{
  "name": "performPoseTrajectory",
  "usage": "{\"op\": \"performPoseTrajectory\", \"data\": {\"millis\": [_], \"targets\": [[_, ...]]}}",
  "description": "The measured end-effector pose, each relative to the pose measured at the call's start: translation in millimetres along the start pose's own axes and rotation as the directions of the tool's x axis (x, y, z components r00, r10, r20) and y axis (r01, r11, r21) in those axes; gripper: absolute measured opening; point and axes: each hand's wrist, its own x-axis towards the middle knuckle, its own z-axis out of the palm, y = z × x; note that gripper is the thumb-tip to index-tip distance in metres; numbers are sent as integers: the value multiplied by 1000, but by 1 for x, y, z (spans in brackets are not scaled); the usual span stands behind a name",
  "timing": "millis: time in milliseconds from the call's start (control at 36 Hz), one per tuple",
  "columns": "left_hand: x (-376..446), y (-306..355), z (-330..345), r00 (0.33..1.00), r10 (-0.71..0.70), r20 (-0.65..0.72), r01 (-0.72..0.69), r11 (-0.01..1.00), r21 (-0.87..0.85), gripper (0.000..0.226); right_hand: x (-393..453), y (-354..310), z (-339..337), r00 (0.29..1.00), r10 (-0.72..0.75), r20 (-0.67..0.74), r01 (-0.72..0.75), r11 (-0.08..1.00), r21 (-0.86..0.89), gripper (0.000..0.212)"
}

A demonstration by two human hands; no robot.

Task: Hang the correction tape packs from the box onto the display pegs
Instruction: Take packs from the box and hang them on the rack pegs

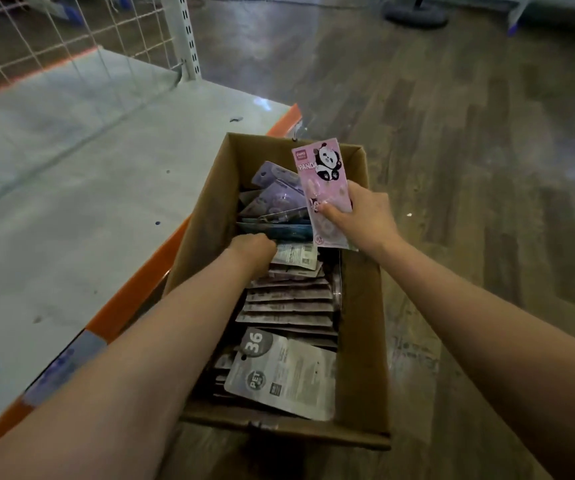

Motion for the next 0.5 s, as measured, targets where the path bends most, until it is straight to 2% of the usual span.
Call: {"op": "performPoseTrajectory", "data": {"millis": [111,250,417,500], "targets": [[13,9,11,998,-38,58,30,991,133,41,1,5,2,1000,-16,-24,16,1000,14,37],[16,8,13,998,-56,32,49,979,197,36,5,10,6,999,-22,-32,22,1000,-2,37],[3,5,-2,986,-24,-167,56,981,185,26,7,13,10,1000,7,-23,-8,999,-41,36],[-5,3,-15,958,-81,-274,106,991,80,23,8,12,8,1000,-18,1,18,994,-110,35]]}}
